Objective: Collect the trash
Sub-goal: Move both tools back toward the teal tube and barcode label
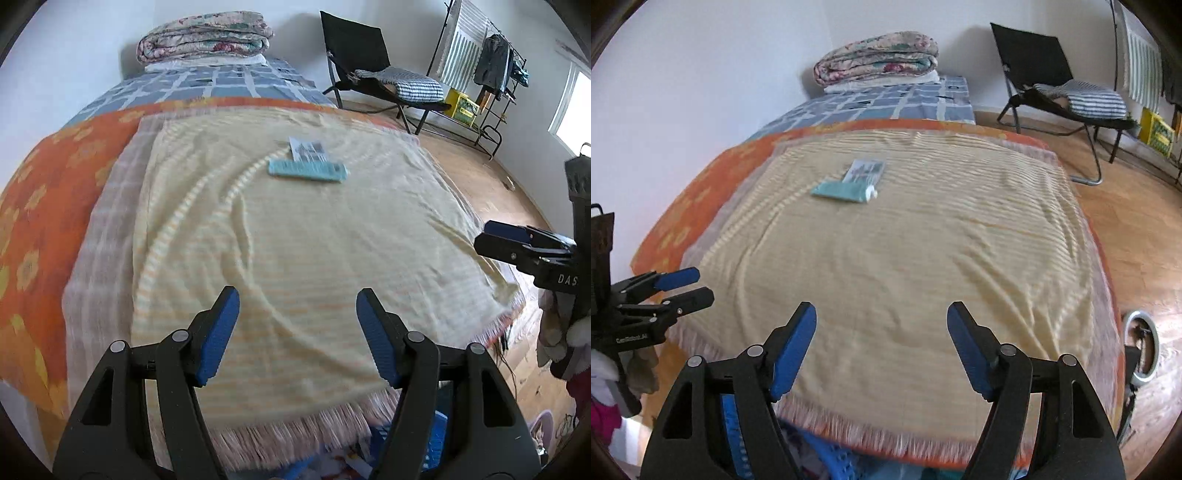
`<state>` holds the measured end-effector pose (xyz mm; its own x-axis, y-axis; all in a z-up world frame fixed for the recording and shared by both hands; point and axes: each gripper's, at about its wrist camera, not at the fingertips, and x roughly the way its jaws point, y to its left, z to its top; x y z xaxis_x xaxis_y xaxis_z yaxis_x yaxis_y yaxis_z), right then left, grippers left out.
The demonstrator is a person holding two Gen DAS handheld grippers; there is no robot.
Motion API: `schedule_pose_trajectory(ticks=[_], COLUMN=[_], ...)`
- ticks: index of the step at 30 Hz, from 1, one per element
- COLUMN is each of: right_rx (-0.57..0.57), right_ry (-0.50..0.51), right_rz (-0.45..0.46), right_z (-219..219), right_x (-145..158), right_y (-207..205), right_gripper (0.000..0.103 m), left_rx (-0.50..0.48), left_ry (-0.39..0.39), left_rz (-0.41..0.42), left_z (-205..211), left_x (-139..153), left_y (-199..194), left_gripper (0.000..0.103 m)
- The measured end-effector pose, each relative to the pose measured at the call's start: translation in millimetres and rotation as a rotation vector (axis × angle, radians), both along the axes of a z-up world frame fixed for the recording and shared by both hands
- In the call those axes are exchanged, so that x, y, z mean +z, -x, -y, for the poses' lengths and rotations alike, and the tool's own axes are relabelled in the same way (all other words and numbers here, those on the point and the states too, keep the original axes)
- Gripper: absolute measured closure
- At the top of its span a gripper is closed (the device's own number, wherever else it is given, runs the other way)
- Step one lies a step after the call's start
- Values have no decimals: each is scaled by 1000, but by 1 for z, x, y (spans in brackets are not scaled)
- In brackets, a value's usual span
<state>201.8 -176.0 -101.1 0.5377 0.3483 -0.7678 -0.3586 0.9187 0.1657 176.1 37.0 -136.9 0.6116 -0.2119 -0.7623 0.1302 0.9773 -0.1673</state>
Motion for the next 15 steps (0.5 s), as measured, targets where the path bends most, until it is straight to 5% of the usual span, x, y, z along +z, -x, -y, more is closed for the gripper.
schedule_pose_trajectory(ticks=[15], right_rx=[274], right_ry=[-69], right_rz=[-100], right_z=[-95], right_x=[-23], right_y=[-165], right_gripper=[30], left_rx=[18], left_ry=[20], left_rz=[8], left_z=[-38], left_x=[-1], left_y=[-48], left_gripper=[35])
